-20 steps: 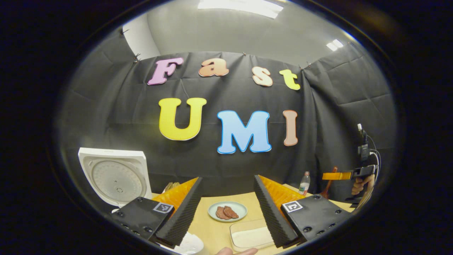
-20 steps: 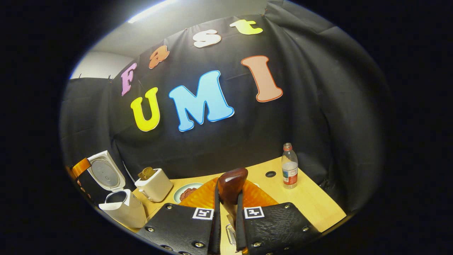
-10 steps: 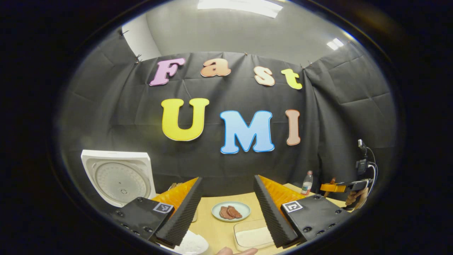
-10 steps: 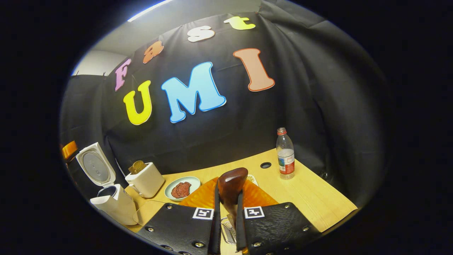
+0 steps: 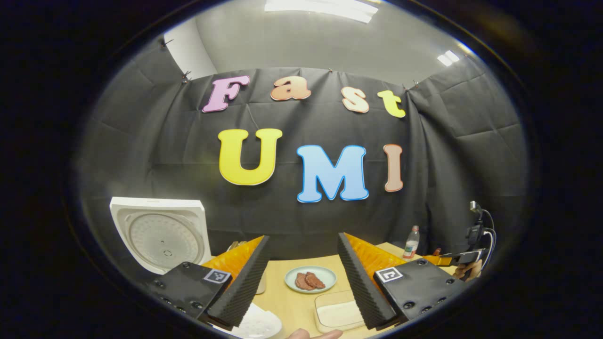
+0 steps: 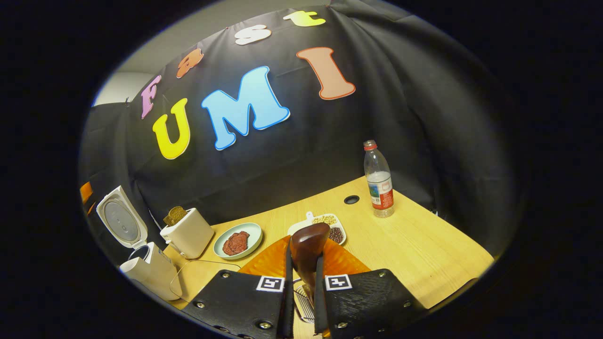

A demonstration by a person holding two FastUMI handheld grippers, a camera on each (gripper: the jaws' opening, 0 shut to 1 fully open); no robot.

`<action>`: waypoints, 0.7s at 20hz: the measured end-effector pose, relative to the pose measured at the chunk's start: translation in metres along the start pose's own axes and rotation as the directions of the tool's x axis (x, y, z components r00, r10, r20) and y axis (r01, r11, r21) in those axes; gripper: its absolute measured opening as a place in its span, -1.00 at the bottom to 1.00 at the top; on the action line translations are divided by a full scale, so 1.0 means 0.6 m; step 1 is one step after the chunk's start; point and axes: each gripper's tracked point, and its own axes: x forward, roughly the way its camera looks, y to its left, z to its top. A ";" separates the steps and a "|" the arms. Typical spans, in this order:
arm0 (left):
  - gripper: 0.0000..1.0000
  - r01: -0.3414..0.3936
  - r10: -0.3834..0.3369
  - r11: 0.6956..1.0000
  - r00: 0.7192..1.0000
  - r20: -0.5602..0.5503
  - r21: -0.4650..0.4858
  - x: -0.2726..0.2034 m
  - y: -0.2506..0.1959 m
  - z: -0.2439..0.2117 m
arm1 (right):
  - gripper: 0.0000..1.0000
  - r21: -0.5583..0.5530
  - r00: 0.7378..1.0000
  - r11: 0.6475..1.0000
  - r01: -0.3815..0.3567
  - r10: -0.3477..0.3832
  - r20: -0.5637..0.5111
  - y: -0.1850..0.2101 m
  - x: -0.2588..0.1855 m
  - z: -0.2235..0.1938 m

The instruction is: Close the left gripper, press the button to open the rice cooker; take a wooden spoon from the chopstick holder with the right hand, scoop a spoonful of rice and pour it into the rice cooker, then put the wooden spoon back into the chopstick holder.

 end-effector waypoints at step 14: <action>0.92 -0.017 0.017 0.999 1.000 -0.004 -0.030 -0.007 0.015 -0.003 | 0.92 -0.153 0.967 0.966 0.210 -0.183 0.177 -0.110 -0.070 0.088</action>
